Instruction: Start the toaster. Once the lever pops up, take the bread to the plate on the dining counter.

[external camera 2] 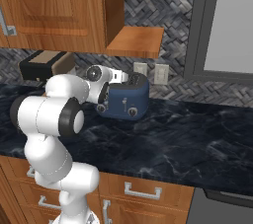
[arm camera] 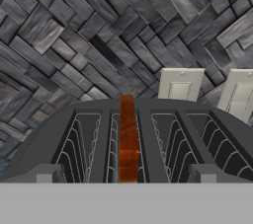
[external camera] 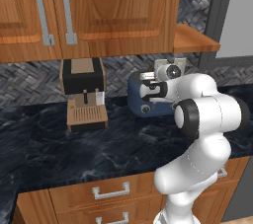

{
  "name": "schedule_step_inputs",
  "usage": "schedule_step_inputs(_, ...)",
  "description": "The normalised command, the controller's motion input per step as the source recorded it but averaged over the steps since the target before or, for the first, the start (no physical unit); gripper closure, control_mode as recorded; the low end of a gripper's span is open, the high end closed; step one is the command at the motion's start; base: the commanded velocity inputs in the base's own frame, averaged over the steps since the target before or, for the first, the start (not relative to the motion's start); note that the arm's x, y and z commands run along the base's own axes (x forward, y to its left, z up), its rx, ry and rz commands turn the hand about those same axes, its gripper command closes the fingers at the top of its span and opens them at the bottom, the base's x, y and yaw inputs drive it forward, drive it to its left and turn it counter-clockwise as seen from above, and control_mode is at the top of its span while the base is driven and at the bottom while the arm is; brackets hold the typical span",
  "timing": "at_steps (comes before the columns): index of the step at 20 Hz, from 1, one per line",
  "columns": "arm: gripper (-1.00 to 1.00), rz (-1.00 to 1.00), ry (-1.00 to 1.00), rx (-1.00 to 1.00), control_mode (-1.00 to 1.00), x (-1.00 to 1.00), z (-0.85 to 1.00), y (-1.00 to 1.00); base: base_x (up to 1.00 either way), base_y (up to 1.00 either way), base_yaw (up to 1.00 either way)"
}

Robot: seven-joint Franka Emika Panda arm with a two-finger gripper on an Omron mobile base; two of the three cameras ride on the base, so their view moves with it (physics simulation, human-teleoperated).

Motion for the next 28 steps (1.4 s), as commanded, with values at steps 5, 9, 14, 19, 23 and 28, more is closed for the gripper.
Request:
schedule_step_inputs(5, -1.00, 0.00, 0.00, 0.00, -1.00, 0.00, 0.00, 0.00, 0.00, 0.00, 0.00)
schedule_step_inputs(9, -1.00, 0.00, 0.00, 0.00, -1.00, 0.00, 0.00, 0.00, 0.00, 0.00, 0.00)
schedule_step_inputs(14, -1.00, 0.00, 0.00, 0.00, -1.00, 0.00, 0.00, 0.00, 0.00, 0.00, 0.00)
schedule_step_inputs(19, -1.00, 0.00, 0.00, 0.00, -1.00, 0.00, 0.00, 0.00, 0.00, 0.00, 0.00)
schedule_step_inputs(23, -1.00, 0.00, 0.00, 0.00, -1.00, 0.00, 0.00, 0.00, 0.00, 0.00, 0.00)
schedule_step_inputs(28, -1.00, 0.00, 0.00, 0.00, -1.00, 0.00, 0.00, 0.00, 0.00, 0.00, 0.00)
